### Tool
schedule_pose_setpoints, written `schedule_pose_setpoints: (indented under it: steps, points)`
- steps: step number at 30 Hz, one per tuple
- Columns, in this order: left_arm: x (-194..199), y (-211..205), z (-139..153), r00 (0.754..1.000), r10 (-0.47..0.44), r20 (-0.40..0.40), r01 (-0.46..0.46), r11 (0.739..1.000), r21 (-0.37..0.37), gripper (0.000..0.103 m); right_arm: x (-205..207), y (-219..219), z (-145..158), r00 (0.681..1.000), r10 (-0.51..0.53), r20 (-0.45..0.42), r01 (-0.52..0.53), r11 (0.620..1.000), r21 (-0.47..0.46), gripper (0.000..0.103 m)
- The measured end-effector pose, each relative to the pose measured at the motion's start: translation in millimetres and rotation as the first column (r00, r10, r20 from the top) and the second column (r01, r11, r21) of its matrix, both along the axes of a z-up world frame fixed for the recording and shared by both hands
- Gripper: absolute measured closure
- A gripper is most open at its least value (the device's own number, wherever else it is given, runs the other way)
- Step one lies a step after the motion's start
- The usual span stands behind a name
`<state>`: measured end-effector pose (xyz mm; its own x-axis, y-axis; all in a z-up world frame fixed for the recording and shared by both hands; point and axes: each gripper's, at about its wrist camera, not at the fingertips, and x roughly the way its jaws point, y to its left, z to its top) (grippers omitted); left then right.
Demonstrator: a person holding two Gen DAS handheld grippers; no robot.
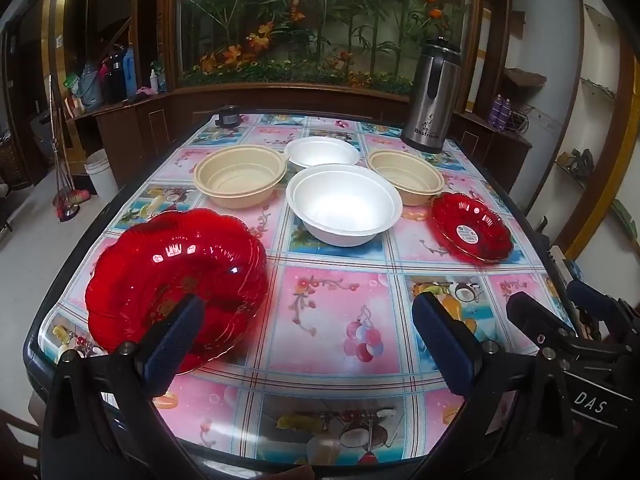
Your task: Organize plates and bowls
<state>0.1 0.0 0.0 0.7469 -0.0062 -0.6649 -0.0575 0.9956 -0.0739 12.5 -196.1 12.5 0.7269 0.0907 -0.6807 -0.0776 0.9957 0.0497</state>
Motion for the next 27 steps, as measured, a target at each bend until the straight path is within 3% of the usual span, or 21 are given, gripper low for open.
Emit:
schedule_pose_setpoints:
  steps: [27]
  points:
    - [-2.6,-1.9,-4.3,1.0,-0.011,-0.011,0.011,1.0,-0.003,0.0,-2.3,-0.1,2.1,1.0,-0.009,0.024,0.008,1.0,0.015,0.0]
